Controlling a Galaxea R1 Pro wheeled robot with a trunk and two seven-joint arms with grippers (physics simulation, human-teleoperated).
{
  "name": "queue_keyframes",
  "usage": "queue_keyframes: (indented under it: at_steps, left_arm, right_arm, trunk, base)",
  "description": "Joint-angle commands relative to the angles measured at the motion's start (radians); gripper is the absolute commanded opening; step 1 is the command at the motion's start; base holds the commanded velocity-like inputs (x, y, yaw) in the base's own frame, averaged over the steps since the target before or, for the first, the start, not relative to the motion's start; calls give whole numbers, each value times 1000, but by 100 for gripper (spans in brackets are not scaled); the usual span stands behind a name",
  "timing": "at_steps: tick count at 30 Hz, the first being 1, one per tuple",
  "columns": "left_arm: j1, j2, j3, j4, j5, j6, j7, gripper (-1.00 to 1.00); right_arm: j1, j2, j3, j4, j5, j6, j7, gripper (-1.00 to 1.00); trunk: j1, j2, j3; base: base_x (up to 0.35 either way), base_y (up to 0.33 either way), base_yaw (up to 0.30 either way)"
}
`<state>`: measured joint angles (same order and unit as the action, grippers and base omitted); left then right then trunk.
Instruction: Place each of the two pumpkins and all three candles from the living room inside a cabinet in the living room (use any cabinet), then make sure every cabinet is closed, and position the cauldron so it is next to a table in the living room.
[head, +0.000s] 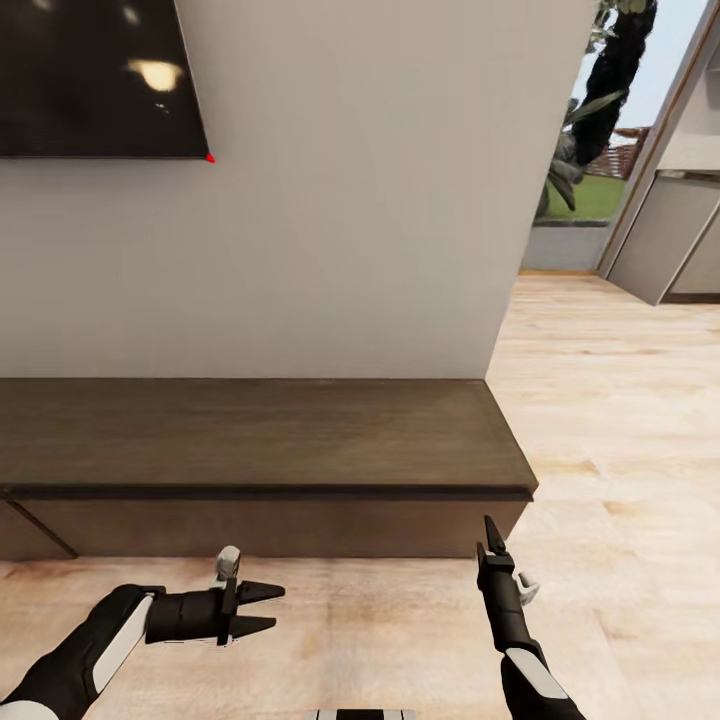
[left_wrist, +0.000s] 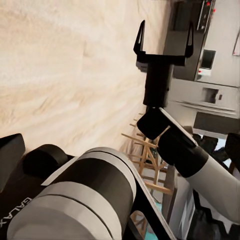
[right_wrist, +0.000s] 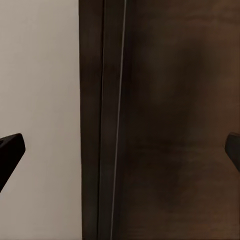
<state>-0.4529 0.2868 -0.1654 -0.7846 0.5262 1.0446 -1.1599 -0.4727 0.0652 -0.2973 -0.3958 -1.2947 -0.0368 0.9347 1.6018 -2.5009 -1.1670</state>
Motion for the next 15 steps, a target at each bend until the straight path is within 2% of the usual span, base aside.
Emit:
queue_keyframes:
  at_steps: [1,6,11,15]
  left_arm:
    - [0,0,0,2,0,0,-3,100]
    - [0,-1,-2,5,-2,0,-7,100]
    - [0,0,-2,5,-3,0,-7,100]
    - [0,0,-3,5,-4,0,-7,100]
  right_arm:
    - [0,0,0,0,0,0,0,100]
    - [0,1,0,0,0,0,0,100]
    - [0,1,0,0,0,0,-1,100]
    - [0,1,0,0,0,0,0,100]
  trunk:
    - [0,0,0]
    - [0,0,0]
    - [0,0,0]
    - [0,0,0]
  base:
    - [158,0,0]
    - [83,0,0]
    - [215,0,0]
    - [75,0,0]
